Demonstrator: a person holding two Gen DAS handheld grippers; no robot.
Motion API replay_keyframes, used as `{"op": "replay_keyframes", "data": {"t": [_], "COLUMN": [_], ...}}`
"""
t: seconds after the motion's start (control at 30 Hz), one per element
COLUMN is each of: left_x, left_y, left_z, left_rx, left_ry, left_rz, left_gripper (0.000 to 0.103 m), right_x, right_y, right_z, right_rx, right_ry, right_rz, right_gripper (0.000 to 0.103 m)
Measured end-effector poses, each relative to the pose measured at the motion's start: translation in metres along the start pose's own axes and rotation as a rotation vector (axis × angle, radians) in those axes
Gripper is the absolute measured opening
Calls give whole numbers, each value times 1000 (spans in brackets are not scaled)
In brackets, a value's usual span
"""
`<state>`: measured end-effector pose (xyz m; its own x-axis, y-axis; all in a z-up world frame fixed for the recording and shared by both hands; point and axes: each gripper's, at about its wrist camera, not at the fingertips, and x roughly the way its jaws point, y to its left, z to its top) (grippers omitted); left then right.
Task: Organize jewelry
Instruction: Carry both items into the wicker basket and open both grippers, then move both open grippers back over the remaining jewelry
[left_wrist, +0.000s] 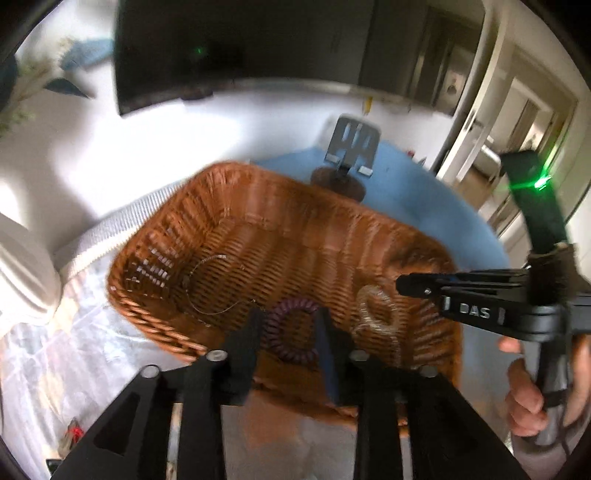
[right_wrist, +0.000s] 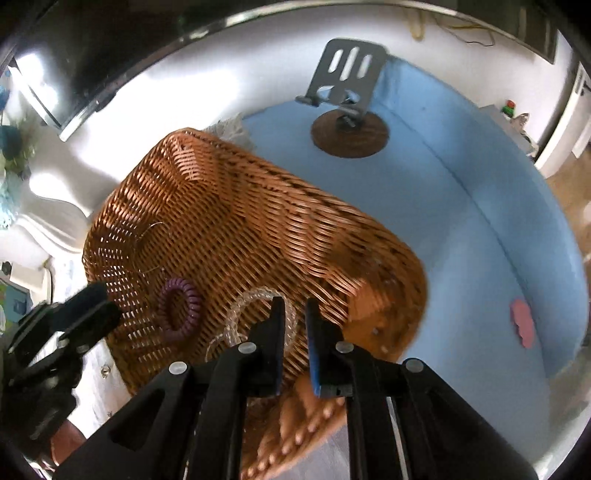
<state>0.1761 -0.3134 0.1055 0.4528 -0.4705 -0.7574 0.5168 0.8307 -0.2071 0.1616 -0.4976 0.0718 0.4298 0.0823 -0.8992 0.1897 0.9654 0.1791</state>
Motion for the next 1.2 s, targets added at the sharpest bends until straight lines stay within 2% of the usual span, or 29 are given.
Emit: {"op": "replay_keyframes", "data": {"t": [0.17,0.33,0.4,0.47,0.6,0.7,0.83,0.97,1.03,1.1,1.2], "left_x": [-51,-110,-130,-147,-167,-171,-160,-146,-140,-129,-107], "left_y": [-1,6,13,24,49,70,89,74,63,53,40], "left_z": [-5,-24,-39,-61,-109,-147,-183,-200,-209,-214,-218], "left_rx": [15,8,-13,-50,-99,-142,-180,-121,-97,-110,-126], "left_ry": [-80,-137,-161,-191,-185,-159,-89,-34,-16,11,56], "left_rz": [21,49,40,38,68,92,79,71,41,-38,-111], "left_gripper": [37,41,51,56,56,56,56,56,56,56,56], "right_x": [-27,-71,-90,-104,-123,-125,-113,-91,-78,-65,-50], "right_y": [13,35,48,61,89,111,134,147,145,137,125], "right_z": [-13,-34,-46,-58,-87,-110,-140,-162,-169,-168,-164], "right_rx": [-35,-73,-102,-128,-236,-335,-479,-586,-612,-606,-583], "right_ry": [-24,-87,-125,-158,-192,-208,-202,-173,-147,-110,-77], "right_rz": [-31,17,46,62,92,109,108,91,84,96,128], "right_gripper": [16,17,29,40,41,41,41,40,40,40,40]}}
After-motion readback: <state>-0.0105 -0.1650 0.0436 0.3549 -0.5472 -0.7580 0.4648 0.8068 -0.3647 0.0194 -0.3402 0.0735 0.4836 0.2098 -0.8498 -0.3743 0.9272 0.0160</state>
